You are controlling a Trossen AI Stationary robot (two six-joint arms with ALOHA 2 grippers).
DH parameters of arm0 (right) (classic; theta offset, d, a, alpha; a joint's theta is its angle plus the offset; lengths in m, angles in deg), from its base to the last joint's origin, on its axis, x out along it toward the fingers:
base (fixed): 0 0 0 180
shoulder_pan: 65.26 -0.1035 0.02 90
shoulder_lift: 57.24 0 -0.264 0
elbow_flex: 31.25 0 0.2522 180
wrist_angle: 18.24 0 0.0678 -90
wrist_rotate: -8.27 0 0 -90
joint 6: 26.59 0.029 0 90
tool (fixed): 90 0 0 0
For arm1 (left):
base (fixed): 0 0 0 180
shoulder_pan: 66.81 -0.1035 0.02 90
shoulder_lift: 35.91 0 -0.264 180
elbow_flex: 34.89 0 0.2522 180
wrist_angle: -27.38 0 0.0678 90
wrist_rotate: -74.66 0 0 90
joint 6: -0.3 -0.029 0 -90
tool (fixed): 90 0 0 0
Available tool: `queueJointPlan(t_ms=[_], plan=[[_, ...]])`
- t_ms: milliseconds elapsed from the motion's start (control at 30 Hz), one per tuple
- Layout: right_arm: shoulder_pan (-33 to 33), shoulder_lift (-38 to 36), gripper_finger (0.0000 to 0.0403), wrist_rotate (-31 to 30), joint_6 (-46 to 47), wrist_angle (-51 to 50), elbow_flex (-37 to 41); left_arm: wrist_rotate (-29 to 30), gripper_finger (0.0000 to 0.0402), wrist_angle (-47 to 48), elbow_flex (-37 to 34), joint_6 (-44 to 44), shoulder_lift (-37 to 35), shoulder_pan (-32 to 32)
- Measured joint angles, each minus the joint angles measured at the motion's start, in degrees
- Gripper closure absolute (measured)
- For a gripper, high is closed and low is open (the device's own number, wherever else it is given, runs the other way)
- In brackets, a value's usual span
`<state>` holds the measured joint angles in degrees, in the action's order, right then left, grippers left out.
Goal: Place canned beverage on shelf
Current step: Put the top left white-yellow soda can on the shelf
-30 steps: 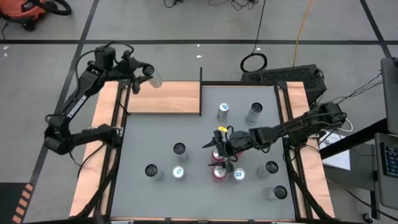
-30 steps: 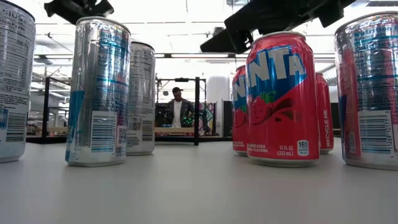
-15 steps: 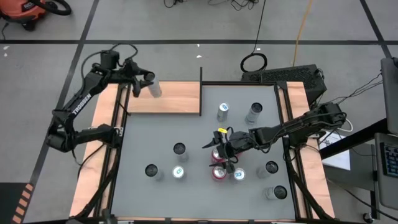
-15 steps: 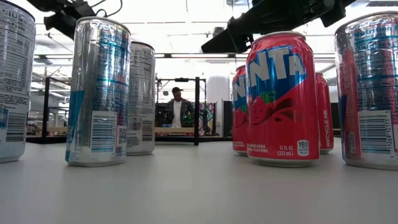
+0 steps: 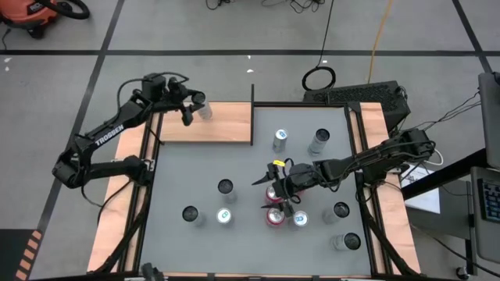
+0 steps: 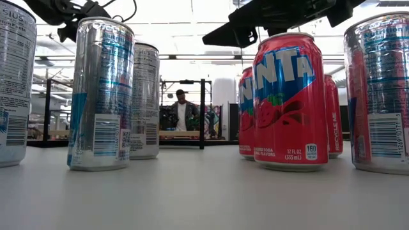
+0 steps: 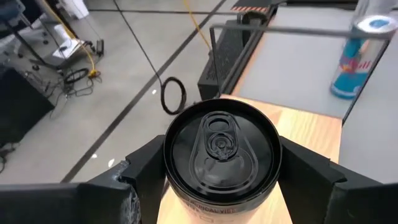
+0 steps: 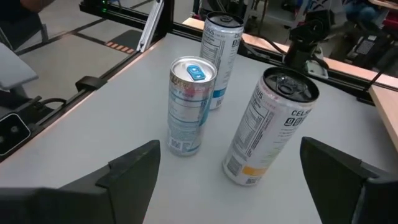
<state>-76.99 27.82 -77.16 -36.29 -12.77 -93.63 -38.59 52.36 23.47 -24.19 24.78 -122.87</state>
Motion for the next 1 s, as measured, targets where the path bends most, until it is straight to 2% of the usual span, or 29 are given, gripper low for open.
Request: queueJointPlan(t_ms=[233, 533, 833, 1000], plan=[[1.01, 0.0, 0.0083, -0.03, 0.61, 0.02, 0.0, 3.57, 0.0157, -1.29, -3.91, 0.24, 0.0, 0.9], [2.05, 0.0, 0.0083, -0.03, 0.89, 0.23, 0.0, 3.9, 0.0156, -1.97, -4.52, 1.65, -0.11, 0.86], [2.16, 0.0, 0.0083, -0.03, 1.51, 0.24, 0.0, 4.37, 0.0116, -1.75, -4.54, 3.08, -0.11, 0.9], [2.16, 0.0, 0.0083, -0.01, 1.51, 0.25, 0.0, 5.44, 0.011, -1.66, -4.54, 3.16, -0.11, 0.9]])
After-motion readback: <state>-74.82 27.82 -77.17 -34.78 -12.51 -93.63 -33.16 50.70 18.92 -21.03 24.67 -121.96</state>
